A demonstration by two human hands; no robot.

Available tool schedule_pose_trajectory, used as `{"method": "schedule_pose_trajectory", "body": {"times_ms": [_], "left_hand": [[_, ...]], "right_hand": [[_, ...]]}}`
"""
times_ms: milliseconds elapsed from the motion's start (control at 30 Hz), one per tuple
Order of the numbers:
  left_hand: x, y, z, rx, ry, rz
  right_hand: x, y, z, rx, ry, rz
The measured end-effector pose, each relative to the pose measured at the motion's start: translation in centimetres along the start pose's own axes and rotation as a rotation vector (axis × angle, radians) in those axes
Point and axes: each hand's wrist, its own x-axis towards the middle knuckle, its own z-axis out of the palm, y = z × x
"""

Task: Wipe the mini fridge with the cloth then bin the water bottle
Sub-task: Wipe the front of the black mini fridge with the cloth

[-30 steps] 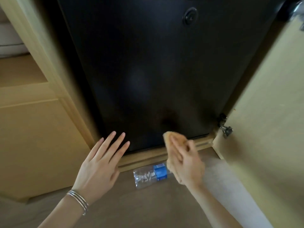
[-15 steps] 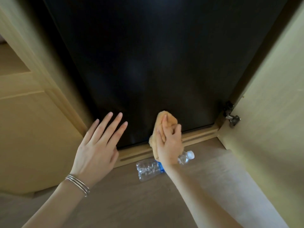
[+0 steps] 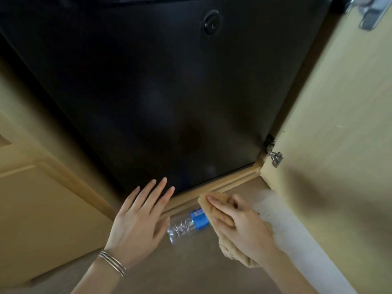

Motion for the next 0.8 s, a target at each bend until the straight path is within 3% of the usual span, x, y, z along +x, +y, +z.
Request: {"method": "schedule_pose_trajectory", "body": {"times_ms": [200,467,633,800], "left_hand": [[1.4,2.8,-5.9,-0.046,-0.093,0.104],[1.3,3.4,-21.8,-0.127,-0.124,0.187],[0.8,3.5,-34.1,-0.188,-0.106,0.211],[2.1,2.2,-46.1,-0.203,-0.054,0.127]], "right_hand": [[-1.7,-2.6,-7.2,-0.074,0.018,0.141],[-2.4,-13.1,-21.8,0.075,0.099,0.305],[-1.8,-21.1,-32.8,-0.032,0.150,0.304],[-0.2,-29.1,-42.8,-0.101,0.160,0.246]]}}
